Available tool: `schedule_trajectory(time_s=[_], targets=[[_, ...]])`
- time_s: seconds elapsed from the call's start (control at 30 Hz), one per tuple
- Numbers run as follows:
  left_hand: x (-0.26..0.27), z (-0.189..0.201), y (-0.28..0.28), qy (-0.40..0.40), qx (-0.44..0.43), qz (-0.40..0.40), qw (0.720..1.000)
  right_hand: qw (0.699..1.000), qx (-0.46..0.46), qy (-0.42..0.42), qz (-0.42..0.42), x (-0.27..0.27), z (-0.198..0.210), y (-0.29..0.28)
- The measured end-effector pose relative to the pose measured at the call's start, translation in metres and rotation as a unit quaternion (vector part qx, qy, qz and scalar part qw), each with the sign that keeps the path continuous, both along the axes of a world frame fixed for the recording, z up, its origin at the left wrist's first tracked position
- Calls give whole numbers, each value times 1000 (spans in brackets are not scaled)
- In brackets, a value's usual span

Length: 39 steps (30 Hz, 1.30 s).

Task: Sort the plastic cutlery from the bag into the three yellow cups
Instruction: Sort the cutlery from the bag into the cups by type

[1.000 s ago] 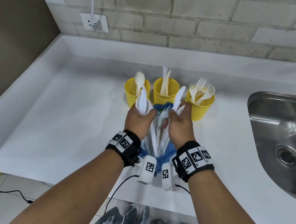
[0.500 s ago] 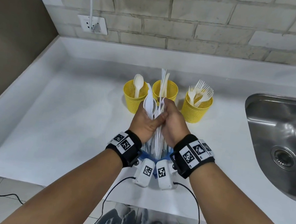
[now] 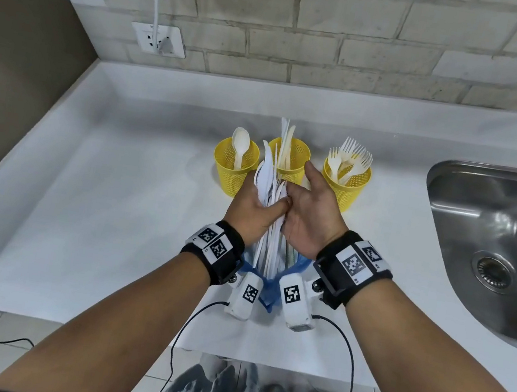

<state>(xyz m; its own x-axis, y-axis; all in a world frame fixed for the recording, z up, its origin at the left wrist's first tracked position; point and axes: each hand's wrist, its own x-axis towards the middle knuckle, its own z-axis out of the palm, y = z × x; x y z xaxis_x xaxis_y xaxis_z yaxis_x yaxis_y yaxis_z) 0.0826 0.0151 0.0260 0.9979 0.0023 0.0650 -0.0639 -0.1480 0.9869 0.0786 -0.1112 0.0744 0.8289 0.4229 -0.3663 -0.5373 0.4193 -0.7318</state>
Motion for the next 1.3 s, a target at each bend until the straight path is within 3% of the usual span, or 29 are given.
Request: schedule_trajectory(time_s=[0.33,0.5,0.7,0.93,1.13,1.3], targets=[[13,17,-3,-15,-41,65,997,994,-56,-88,36,-7,-12,-4],[15,24,-6,-3,-67,88,994,970,-173,-144,91,-14,-26,-1],[16,28,-11,-13,-83,84,993,955,-187,-191,127,-10,-23,-4],[16,29,-19,-17,-94,68,993,910,-320,-260,41,0,-27,5],[15,31,-19,-22,-71,59,995,874,-407,-263,37,3,-24,0],[6,37,-17,-20,-55,9,998,889,-392,-231,59,4,-21,-3]])
